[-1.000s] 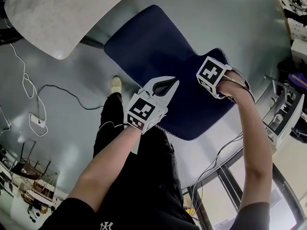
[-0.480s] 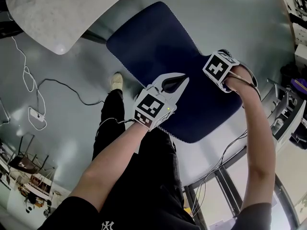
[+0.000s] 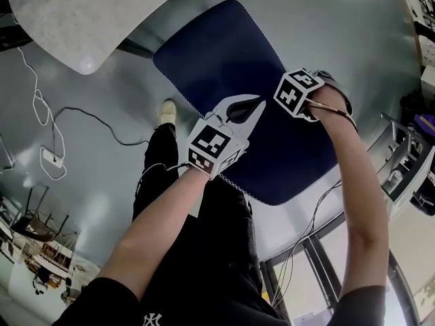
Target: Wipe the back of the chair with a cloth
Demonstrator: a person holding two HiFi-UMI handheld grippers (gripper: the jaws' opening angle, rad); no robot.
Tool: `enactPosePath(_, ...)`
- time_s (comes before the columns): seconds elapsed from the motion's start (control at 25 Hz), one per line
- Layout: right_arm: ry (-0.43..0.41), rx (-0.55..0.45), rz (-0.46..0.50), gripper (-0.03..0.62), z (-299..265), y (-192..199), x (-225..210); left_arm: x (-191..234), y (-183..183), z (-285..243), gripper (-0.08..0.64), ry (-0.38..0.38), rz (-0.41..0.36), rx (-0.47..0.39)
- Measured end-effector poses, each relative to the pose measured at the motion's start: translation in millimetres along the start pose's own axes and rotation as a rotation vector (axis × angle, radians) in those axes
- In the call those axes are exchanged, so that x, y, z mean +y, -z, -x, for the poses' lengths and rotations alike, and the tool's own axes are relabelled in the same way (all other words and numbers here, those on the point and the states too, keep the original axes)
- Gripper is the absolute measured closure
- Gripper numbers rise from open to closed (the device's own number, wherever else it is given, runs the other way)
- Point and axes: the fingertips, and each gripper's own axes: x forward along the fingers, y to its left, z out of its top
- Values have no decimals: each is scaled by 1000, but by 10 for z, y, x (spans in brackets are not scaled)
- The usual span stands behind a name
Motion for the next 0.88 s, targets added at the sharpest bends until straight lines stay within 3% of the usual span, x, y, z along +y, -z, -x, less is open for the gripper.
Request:
enactPosePath(0.16, -100, 58, 75, 517, -205, -172, 398, 225, 89, 166, 552, -37, 13, 8)
enactPosePath(0.52, -440, -97, -89, 517, -270, -720, 1140, 551, 218, 475, 552, -70, 28, 7)
enactPosePath(0.88, -630, -158, -118, 518, -64, -1116, 1883, 695, 241, 648, 552, -73, 20, 0)
